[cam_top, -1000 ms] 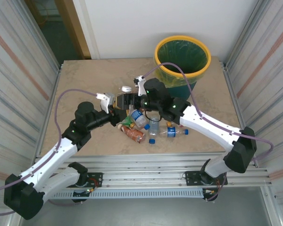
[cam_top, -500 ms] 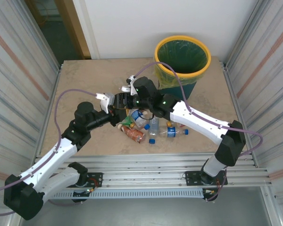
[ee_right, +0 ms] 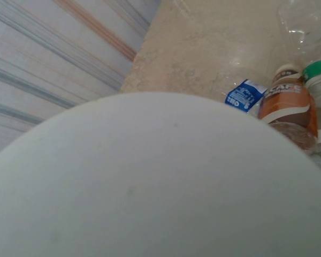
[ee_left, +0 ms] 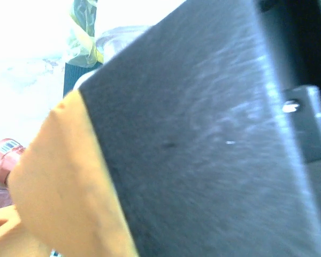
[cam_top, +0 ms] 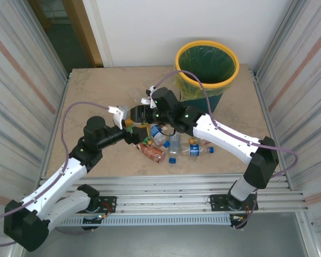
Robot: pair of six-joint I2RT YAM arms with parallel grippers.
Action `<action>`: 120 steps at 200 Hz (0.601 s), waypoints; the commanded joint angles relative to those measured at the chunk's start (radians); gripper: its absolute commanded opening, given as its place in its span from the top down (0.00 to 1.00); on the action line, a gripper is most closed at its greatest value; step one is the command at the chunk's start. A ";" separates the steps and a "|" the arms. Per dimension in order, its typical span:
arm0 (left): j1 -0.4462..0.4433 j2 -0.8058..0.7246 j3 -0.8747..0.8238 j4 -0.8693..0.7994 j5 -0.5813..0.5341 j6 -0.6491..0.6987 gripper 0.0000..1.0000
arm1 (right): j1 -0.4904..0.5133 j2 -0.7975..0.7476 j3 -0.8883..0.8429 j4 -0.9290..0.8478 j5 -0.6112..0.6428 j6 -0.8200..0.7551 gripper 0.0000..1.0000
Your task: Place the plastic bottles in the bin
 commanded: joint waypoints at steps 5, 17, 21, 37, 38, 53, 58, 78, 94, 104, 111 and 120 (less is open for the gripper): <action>-0.009 -0.051 0.010 0.015 0.013 0.011 0.01 | -0.013 -0.033 0.007 -0.030 0.051 -0.042 0.81; -0.010 -0.070 0.016 -0.003 0.012 0.014 0.01 | -0.019 -0.041 0.008 -0.036 0.067 -0.054 0.82; -0.010 -0.077 0.019 -0.008 0.009 0.017 0.01 | -0.022 -0.046 0.007 -0.038 0.071 -0.058 0.82; -0.010 -0.103 0.027 -0.034 0.006 0.021 0.01 | -0.031 -0.062 0.015 -0.051 0.086 -0.079 0.83; -0.009 -0.105 0.028 -0.037 0.005 0.022 0.01 | -0.031 -0.063 0.016 -0.051 0.088 -0.081 0.83; -0.010 -0.133 0.035 -0.058 0.004 0.026 0.01 | -0.040 -0.082 0.027 -0.064 0.103 -0.115 0.83; -0.010 -0.142 0.036 -0.067 0.003 0.026 0.01 | -0.044 -0.086 0.031 -0.068 0.110 -0.125 0.83; -0.009 -0.191 0.035 -0.090 -0.009 0.031 0.01 | -0.058 -0.113 0.063 -0.089 0.135 -0.174 0.84; -0.009 -0.237 0.018 -0.088 -0.020 0.035 0.01 | -0.069 -0.136 0.104 -0.113 0.154 -0.219 0.84; -0.008 -0.263 0.002 -0.079 -0.023 0.042 0.01 | -0.074 -0.149 0.132 -0.122 0.171 -0.254 0.84; -0.009 -0.279 -0.009 -0.072 -0.028 0.048 0.01 | -0.075 -0.158 0.155 -0.128 0.182 -0.279 0.84; -0.009 -0.298 -0.020 -0.064 -0.035 0.056 0.01 | -0.079 -0.170 0.181 -0.134 0.199 -0.316 0.84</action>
